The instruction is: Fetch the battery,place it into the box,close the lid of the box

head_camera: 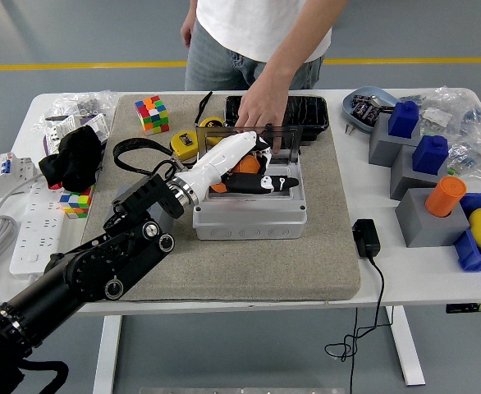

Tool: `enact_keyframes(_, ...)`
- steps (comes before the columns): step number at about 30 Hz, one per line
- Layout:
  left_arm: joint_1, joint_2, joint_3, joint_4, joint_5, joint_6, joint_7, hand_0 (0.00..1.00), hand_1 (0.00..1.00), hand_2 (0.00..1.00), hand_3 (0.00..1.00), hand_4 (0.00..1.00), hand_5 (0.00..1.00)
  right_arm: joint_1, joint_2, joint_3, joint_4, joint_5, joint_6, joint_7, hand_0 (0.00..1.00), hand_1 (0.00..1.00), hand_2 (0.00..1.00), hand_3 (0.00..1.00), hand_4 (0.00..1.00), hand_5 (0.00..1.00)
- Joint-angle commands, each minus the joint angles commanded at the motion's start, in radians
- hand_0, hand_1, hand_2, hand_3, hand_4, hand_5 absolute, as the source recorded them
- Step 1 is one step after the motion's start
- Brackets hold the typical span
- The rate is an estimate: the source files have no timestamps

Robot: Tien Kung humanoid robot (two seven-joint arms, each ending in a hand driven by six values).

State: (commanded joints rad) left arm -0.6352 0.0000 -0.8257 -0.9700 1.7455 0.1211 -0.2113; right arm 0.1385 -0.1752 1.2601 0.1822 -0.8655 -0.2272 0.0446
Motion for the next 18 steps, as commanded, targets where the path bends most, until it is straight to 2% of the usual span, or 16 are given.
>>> enact_keyframes(7, -0.001, 0.0, 0.005, 0.008, -0.003, 0.0, -0.003, 0.031, 0.002, 0.056, 0.039, 0.998, 0.716, 0.002, -0.002, -0.003, 0.002, 0.002, -0.003, 0.0, 0.836, 0.816, 0.78, 0.809, 0.998, 0.998)
enact_keyframes(8, -0.002, 0.0, 0.004, 0.009, -0.003, -0.001, -0.003, 0.067, 0.032, 0.081, 0.063, 0.998, 0.727, 0.003, -0.002, -0.003, 0.002, 0.003, -0.003, 0.0, 0.836, 0.816, 0.78, 0.809, 0.998, 0.998)
enact_keyframes(13, -0.003, 0.0, 0.002, 0.011, 0.0, -0.013, -0.005, 0.067, 0.032, 0.081, 0.063, 0.998, 0.727, 0.0, -0.002, 0.0, 0.0, 0.0, -0.001, -0.001, 0.836, 0.816, 0.78, 0.809, 0.998, 0.998)
enact_keyframes(14, -0.003, 0.0, 0.003, 0.012, 0.0, -0.015, -0.006, 0.172, 0.143, 0.165, 0.149, 0.998, 0.73, 0.0, -0.002, 0.0, 0.0, 0.0, -0.001, -0.001, 0.837, 0.816, 0.779, 0.809, 0.998, 0.998)
enact_keyframes(18, -0.001, 0.0, 0.005, 0.011, -0.001, -0.023, -0.009, 0.172, 0.143, 0.165, 0.149, 0.998, 0.73, -0.001, -0.002, 0.0, 0.0, 0.001, -0.001, -0.002, 0.837, 0.816, 0.779, 0.809, 0.998, 0.998)
